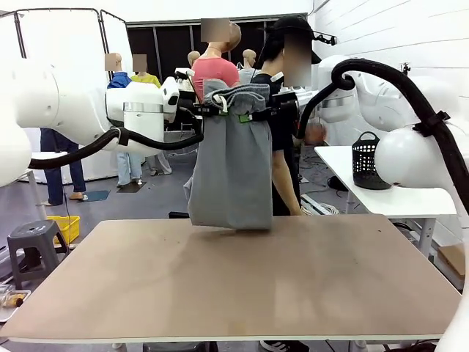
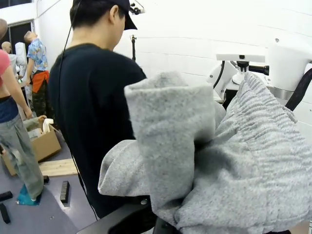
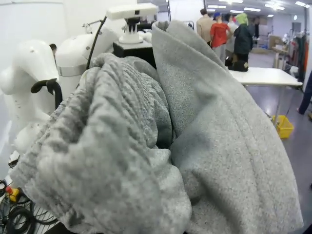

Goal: Fold the training pants.
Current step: Fold the Training pants in half.

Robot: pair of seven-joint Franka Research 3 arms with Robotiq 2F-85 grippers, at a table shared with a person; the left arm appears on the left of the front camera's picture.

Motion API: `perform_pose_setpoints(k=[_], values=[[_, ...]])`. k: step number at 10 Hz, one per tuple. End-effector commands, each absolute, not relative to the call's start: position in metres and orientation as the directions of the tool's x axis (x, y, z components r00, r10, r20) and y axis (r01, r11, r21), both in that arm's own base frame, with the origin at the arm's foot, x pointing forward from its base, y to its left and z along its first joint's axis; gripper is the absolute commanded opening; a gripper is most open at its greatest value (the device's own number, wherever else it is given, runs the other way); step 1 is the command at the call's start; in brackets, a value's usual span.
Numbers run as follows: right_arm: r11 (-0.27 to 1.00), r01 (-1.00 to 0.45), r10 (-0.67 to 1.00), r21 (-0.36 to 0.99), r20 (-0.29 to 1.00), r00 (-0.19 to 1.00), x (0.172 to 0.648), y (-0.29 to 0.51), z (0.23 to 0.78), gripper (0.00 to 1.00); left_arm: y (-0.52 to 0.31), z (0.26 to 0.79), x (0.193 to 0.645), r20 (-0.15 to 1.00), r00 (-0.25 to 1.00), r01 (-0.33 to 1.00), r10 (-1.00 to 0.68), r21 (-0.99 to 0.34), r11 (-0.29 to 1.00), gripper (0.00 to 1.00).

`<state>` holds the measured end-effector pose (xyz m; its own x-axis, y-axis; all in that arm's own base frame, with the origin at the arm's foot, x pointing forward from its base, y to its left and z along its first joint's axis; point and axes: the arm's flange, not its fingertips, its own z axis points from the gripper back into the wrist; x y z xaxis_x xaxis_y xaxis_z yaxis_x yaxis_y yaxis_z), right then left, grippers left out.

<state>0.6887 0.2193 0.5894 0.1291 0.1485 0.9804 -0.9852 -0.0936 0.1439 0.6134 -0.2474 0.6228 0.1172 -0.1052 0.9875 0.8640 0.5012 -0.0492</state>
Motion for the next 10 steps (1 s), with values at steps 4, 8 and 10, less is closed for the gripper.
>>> perform_pose_setpoints(k=[4, 8, 10], values=[[-0.145, -0.966, 0.136, 0.212, 0.972, 0.193, 0.628, 0.206, 0.552, 0.0, -0.226, 0.587, 0.579, 0.977, 0.206, 0.87, -0.054, -0.158, 0.467, 0.0], [-0.179, -0.917, 0.177, 0.357, 0.928, 0.327, 0.582, 0.195, 0.523, 0.0, -0.217, 0.55, 0.509, 0.953, 0.298, 0.893, -0.06, -0.257, 0.369, 0.0], [-0.184, -0.89, 0.145, 0.416, 0.908, 0.394, 0.561, 0.196, 0.486, 0.0, -0.217, 0.512, 0.474, 0.915, 0.403, 0.871, 0.007, -0.386, 0.304, 0.0]])
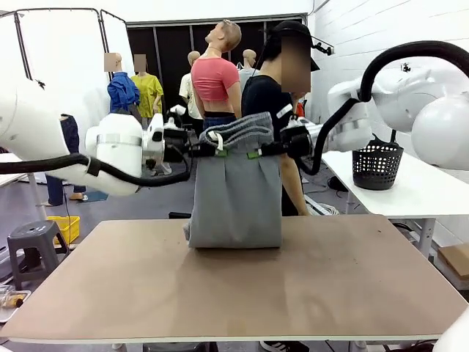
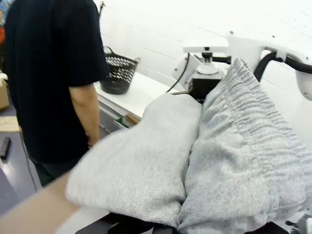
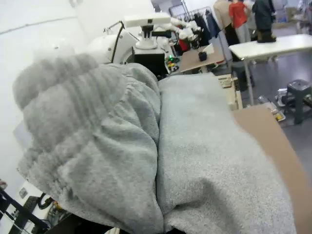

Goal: Fold the training pants.
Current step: Fold the Training pants in half.

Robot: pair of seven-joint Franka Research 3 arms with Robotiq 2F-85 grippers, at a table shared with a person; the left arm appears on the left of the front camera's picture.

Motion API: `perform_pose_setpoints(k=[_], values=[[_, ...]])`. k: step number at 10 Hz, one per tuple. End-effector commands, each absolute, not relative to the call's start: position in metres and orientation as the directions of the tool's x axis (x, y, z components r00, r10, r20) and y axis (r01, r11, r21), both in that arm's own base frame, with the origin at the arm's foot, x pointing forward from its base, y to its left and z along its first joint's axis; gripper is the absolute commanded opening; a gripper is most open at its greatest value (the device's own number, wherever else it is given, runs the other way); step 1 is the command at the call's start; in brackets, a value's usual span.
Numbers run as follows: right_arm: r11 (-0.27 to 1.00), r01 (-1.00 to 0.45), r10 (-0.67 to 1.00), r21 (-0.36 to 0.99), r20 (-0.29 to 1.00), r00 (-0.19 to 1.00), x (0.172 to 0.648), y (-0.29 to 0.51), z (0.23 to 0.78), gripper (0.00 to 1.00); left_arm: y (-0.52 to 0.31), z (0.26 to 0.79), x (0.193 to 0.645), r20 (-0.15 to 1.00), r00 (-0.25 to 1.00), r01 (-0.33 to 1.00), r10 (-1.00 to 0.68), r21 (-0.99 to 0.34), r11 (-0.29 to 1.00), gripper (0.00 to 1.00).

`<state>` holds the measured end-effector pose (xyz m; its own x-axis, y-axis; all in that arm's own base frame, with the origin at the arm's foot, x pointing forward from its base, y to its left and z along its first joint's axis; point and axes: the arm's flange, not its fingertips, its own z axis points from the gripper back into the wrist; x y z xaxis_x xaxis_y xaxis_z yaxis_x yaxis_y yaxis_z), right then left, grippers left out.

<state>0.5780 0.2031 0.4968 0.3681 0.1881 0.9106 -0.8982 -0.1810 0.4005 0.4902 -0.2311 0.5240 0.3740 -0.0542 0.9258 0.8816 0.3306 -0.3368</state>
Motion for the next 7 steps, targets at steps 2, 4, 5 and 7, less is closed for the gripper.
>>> perform_pose_setpoints(k=[2, 4, 5, 7], values=[[-0.179, -0.837, 0.135, 0.517, 0.856, 0.499, 0.535, 0.191, 0.456, 0.0, -0.215, 0.481, 0.447, 0.871, 0.484, 0.826, 0.076, -0.484, 0.287, 0.0], [-0.127, -0.824, 0.179, 0.552, 0.83, 0.529, 0.532, 0.185, 0.447, 0.0, -0.205, 0.476, 0.446, 0.852, 0.519, 0.793, 0.067, -0.509, 0.336, 0.0], [-0.186, -0.829, 0.179, 0.528, 0.847, 0.5, 0.538, 0.202, 0.441, 0.0, -0.208, 0.493, 0.455, 0.889, 0.457, 0.822, 0.027, -0.434, 0.369, 0.0], [-0.186, -0.829, 0.179, 0.528, 0.847, 0.5, 0.538, 0.202, 0.441, 0.0, -0.222, 0.46, 0.443, 0.85, 0.526, 0.808, 0.032, -0.512, 0.292, 0.0]])
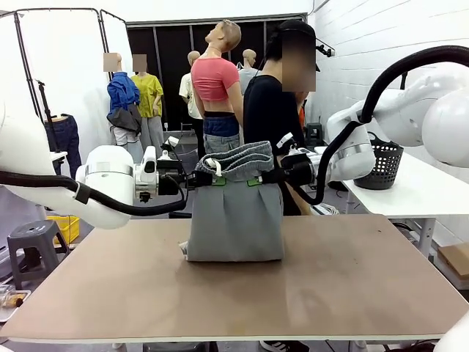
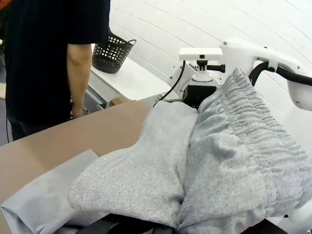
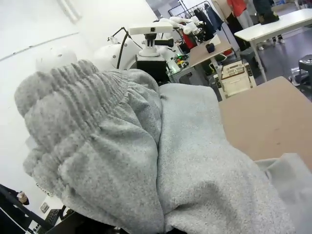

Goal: Fold the training pants.
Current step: Fold the Training pants in half.

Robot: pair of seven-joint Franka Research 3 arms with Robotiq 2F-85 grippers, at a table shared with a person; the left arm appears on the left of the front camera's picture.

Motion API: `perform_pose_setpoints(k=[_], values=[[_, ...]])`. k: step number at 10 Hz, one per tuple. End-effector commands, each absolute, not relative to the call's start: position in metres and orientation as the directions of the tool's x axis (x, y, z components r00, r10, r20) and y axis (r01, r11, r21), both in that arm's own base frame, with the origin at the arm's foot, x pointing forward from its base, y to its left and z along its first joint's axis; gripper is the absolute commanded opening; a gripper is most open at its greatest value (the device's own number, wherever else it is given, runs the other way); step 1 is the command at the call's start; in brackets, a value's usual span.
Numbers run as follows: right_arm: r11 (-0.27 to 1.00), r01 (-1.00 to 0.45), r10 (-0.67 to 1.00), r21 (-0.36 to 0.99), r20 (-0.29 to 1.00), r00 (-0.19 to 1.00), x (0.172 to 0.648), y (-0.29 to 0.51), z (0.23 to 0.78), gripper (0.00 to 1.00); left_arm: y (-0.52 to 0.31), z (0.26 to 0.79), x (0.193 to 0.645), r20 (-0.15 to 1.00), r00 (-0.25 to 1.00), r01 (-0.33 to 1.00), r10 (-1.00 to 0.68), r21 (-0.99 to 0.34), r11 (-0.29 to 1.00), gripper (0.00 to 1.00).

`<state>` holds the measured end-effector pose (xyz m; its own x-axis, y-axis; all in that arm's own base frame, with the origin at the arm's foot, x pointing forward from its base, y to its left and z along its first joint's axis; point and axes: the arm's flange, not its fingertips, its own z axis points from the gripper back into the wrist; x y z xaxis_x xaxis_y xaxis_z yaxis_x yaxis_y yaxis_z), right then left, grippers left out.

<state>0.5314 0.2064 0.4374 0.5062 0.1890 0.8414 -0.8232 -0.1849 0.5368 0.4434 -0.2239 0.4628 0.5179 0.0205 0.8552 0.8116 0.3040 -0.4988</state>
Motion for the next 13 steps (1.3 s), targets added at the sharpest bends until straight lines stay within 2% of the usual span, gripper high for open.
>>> perform_pose_setpoints(k=[1, 3, 4, 6, 8, 9, 11, 13], values=[[-0.186, -0.829, 0.179, 0.528, 0.847, 0.5, 0.538, 0.202, 0.441, 0.0, -0.222, 0.46, 0.443, 0.85, 0.526, 0.808, 0.032, -0.512, 0.292, 0.0], [-0.182, -0.824, 0.189, 0.536, 0.842, 0.506, 0.532, 0.205, 0.437, 0.0, -0.225, 0.462, 0.443, 0.854, 0.52, 0.812, 0.019, -0.501, 0.3, 0.0], [-0.176, -0.788, 0.192, 0.589, 0.806, 0.56, 0.528, 0.201, 0.422, 0.0, -0.219, 0.451, 0.438, 0.798, 0.602, 0.744, 0.032, -0.576, 0.338, 0.0], [-0.162, -0.705, 0.172, 0.69, 0.723, 0.669, 0.515, 0.185, 0.383, 0.0, -0.205, 0.417, 0.43, 0.664, 0.746, 0.607, 0.047, -0.707, 0.363, 0.0], [-0.148, -0.645, 0.131, 0.75, 0.661, 0.739, 0.519, 0.178, 0.349, 0.0, -0.197, 0.389, 0.439, 0.533, 0.843, 0.473, 0.07, -0.797, 0.377, 0.0], [-0.121, -0.612, 0.113, 0.782, 0.623, 0.774, 0.523, 0.173, 0.335, 0.0, -0.196, 0.373, 0.446, 0.429, 0.899, 0.368, 0.088, -0.849, 0.379, 0.0], [-0.046, -0.573, 0.099, 0.818, 0.574, 0.813, 0.546, 0.17, 0.32, 0.0, -0.194, 0.356, 0.474, 0.347, 0.933, 0.284, 0.1, -0.877, 0.387, 0.0], [0.013, -0.488, 0.09, 0.872, 0.486, 0.87, 0.565, 0.166, 0.308, 0.0, -0.193, 0.338, 0.49, 0.166, 0.984, 0.131, 0.065, -0.919, 0.372, 0.0]])
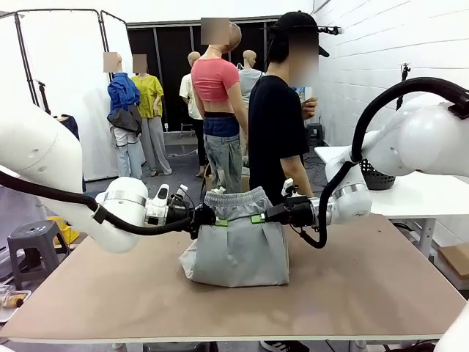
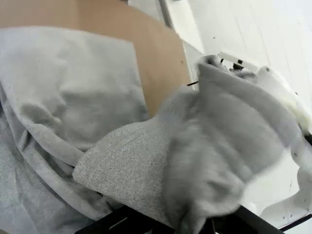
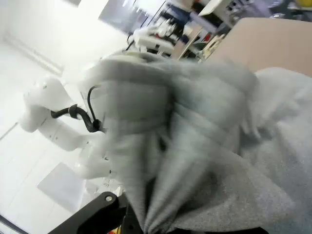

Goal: Fold the training pants.
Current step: Fold the Training pants in half.

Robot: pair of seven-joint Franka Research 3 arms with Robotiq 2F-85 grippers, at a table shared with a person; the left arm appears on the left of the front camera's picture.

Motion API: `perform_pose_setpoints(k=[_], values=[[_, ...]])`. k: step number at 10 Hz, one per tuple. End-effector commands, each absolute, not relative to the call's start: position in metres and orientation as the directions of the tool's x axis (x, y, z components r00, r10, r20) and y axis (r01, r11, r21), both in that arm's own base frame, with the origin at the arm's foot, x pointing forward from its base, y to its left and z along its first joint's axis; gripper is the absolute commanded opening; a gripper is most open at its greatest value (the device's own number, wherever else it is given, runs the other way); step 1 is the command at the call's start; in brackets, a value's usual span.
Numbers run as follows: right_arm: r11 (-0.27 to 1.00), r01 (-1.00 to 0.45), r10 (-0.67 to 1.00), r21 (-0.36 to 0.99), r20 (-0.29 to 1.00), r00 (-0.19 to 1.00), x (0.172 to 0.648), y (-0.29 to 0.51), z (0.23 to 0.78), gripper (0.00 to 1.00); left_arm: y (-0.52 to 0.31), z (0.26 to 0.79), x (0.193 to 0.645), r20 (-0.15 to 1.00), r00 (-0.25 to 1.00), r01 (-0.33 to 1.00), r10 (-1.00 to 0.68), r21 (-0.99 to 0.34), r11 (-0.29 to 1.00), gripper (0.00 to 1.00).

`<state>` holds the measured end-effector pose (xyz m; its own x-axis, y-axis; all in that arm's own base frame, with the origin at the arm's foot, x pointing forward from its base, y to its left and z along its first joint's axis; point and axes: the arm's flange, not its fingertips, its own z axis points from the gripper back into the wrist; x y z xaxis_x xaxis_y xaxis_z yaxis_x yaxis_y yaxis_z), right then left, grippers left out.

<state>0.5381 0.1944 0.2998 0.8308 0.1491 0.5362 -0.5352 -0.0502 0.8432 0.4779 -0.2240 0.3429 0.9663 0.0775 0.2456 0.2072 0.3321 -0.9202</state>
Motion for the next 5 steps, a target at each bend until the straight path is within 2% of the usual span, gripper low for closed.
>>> perform_pose_setpoints(k=[1, 3, 4, 5], values=[[0.029, -0.448, 0.087, 0.894, 0.444, 0.892, 0.569, 0.164, 0.302, 0.0, -0.19, 0.329, 0.494, 0.122, 0.989, 0.084, 0.085, -0.93, 0.358, 0.0], [0.024, -0.433, 0.122, 0.901, 0.428, 0.896, 0.571, 0.168, 0.301, 0.0, -0.184, 0.323, 0.493, 0.121, 0.987, 0.077, 0.105, -0.933, 0.353, 0.0], [-0.011, -0.46, 0.148, 0.888, 0.457, 0.877, 0.55, 0.196, 0.291, 0.0, -0.183, 0.334, 0.479, 0.237, 0.964, 0.175, 0.124, -0.909, 0.377, 0.0], [-0.011, -0.46, 0.148, 0.888, 0.457, 0.877, 0.55, 0.196, 0.291, 0.0, -0.219, 0.327, 0.498, 0.12, 0.988, 0.084, 0.098, -0.947, 0.311, 0.0]])
